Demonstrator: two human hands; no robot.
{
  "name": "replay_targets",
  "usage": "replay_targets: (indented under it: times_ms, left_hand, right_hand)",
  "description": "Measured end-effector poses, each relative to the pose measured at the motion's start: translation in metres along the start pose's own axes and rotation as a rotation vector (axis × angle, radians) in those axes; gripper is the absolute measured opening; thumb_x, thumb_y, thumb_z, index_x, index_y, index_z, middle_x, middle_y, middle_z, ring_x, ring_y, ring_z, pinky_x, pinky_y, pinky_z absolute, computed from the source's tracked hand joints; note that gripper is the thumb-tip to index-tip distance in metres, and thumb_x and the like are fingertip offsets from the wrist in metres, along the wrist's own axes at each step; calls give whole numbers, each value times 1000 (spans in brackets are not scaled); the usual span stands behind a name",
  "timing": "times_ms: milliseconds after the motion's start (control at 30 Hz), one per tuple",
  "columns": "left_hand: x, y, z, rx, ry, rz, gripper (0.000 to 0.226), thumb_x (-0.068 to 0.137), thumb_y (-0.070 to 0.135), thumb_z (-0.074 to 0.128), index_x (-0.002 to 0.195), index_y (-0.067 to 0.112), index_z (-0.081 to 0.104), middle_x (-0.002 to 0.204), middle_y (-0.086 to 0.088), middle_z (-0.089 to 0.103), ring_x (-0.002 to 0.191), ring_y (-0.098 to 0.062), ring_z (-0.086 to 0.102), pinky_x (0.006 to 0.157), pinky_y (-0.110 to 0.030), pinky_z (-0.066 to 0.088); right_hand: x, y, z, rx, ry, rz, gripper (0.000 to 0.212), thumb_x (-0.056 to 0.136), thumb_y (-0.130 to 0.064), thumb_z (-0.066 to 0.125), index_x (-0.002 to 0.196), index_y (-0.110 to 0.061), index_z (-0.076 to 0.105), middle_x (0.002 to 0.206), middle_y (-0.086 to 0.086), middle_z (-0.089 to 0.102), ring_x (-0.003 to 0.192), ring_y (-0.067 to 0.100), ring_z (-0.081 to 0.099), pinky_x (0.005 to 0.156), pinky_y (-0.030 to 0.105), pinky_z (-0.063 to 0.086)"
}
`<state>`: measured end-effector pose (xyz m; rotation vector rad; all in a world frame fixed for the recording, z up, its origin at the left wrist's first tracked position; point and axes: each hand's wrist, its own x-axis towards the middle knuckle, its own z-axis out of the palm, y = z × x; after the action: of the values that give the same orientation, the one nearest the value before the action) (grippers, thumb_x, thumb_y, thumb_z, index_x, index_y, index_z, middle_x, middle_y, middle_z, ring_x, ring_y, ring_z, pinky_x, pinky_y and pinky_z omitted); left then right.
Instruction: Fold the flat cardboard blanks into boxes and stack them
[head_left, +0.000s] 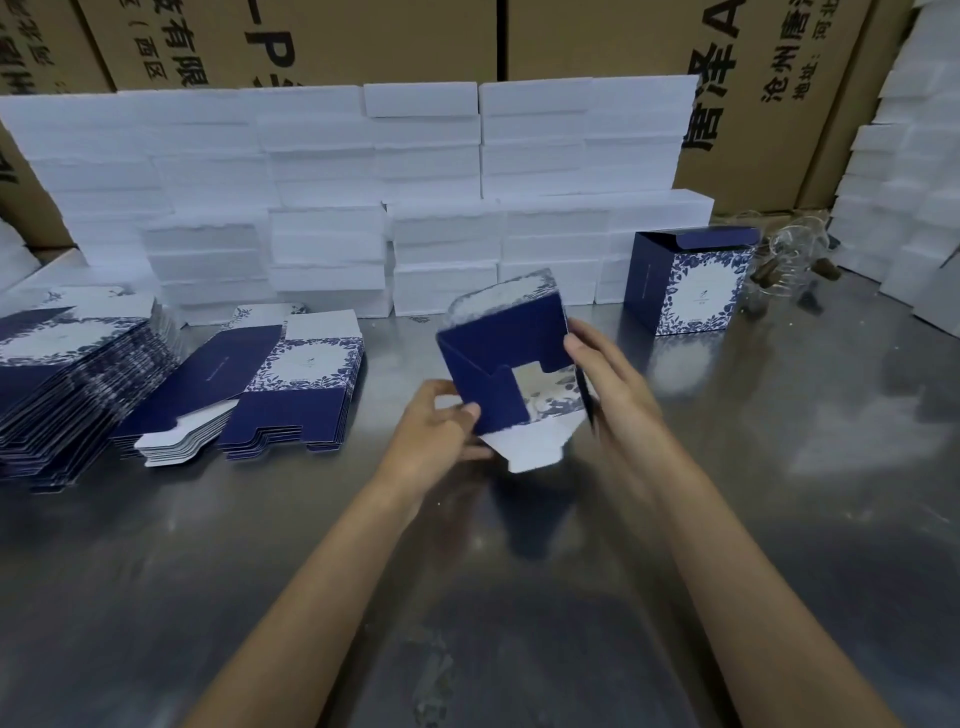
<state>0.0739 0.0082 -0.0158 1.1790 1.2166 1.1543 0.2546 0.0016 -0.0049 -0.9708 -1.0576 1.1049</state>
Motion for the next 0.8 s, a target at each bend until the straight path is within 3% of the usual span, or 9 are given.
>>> replay_targets:
  times_ms: [100,167,267,400,467,533,600,700,800]
  left_hand:
    - [-5,-3,10,91,-116,-126,29,101,10,55,128,3,49,100,-16,72,64,-20,72,48,-28,56]
    - [-9,-4,16,7,-222,-254,27,101,16,56,125,3,54,96,-14,76,54,-14,68,42,-23,51]
    - [-14,-3,20,-110,-356,-435,27,102,25,54,118,3,56,96,-17,76,47,-11,65,39,-19,48]
    - [-13,3,14,93,-428,-495,35,104,32,48,113,1,61,92,-17,77,44,-12,63,36,-18,45]
    - [-13,9,10,302,-351,-436,36,104,29,44,100,2,67,79,-13,76,39,-12,59,34,-18,41]
    - [-11,15,2,468,-168,-337,39,101,27,44,80,4,67,58,-8,70,33,-14,51,34,-15,35]
    - [-10,21,-11,670,51,-196,42,96,33,47,66,7,60,53,-7,63,42,-21,54,42,-18,38]
    - [-9,25,-23,890,404,77,36,92,35,45,65,13,51,71,-7,60,77,-34,57,65,-33,39]
    - [-11,29,-18,636,408,436,14,96,31,52,103,20,56,109,5,59,108,-17,52,85,-32,40]
  right_hand:
    - [-3,-10,1,-47,22,-132,43,78,-43,75,119,-30,74,134,-12,66,126,3,60,106,31,49]
    - [-4,-15,-1,-74,-5,-186,33,80,-37,74,112,-30,78,143,-16,58,130,-6,53,101,25,49]
    - [-6,-15,-1,-203,-60,-224,24,89,-16,74,108,-30,77,151,-16,48,135,-9,45,113,31,42]
    - [-8,-15,0,-315,-64,-205,31,90,-8,73,109,-32,75,154,-15,44,138,-9,41,120,33,33]
    - [-9,-14,0,-371,-102,-191,31,89,-12,76,114,-31,74,156,-16,39,135,-16,38,120,26,31]
    - [-11,-14,3,-434,-124,-197,33,89,-16,78,117,-30,73,158,-18,36,137,-15,35,117,18,31]
    - [-13,-13,6,-473,-125,-210,34,89,-18,78,119,-31,72,158,-19,34,141,-10,35,114,15,33]
    - [-13,-15,6,-498,-127,-215,35,89,-20,78,121,-31,71,158,-19,34,141,-7,36,95,-3,32]
    - [-16,-15,7,-480,-165,-196,39,87,-19,80,123,-31,70,159,-19,32,139,-10,37,91,-4,33]
